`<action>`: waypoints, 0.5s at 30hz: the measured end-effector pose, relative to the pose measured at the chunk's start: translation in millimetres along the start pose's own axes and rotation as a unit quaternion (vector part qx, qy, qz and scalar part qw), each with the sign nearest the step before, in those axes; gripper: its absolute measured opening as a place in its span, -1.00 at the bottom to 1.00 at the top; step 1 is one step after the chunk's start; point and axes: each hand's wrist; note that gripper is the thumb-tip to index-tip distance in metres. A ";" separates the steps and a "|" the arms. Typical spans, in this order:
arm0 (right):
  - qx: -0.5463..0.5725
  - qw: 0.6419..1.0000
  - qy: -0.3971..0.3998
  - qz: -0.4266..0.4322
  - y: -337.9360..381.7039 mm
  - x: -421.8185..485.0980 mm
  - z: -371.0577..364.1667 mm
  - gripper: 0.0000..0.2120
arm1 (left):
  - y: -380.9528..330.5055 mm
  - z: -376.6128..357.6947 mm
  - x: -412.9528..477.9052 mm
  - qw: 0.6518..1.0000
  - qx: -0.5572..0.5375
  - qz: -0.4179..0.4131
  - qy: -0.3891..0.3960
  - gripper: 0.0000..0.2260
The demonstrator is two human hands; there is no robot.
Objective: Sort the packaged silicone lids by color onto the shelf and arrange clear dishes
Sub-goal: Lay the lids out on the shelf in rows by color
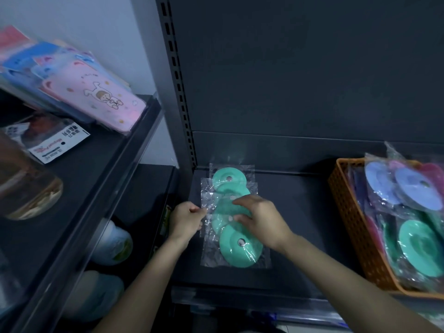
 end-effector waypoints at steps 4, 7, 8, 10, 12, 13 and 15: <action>-0.076 0.995 0.051 0.030 -27.3 -19.1 5.9 -0.41 | 2.9 4.5 -1.0 1.000 -0.004 -0.015 0.020 -0.85; -0.126 0.985 0.098 0.069 -42.3 -29.8 -4.2 -0.28 | 4.7 6.0 -0.6 0.999 0.000 -0.029 0.031 -0.75; -0.139 0.982 0.104 0.079 -45.4 -30.8 -8.8 -0.25 | 5.4 7.0 -0.8 0.999 0.012 -0.034 0.038 -0.72; -0.159 0.978 0.097 0.093 -48.0 -30.8 -15.4 -0.24 | 6.9 8.1 -0.9 0.996 0.043 -0.045 0.061 -0.71; -0.168 0.977 0.084 0.102 -46.3 -29.6 -18.5 -0.26 | 6.7 7.7 -2.0 0.993 0.060 -0.058 0.079 -0.79; -0.171 0.976 0.080 0.105 -44.7 -28.9 -19.8 -0.26 | 6.2 7.3 -2.6 0.992 0.067 -0.063 0.082 -0.83; -0.177 0.976 0.078 0.103 -41.4 -28.1 -22.1 -0.28 | 4.2 6.3 -4.3 0.991 0.081 -0.076 0.080 -0.85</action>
Point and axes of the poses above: each hand's wrist, its own x-axis towards the middle knuckle, its own z-axis out of the back of the hand, y = z × x, and after that the axes turned 8 degrees about -z, right-handed
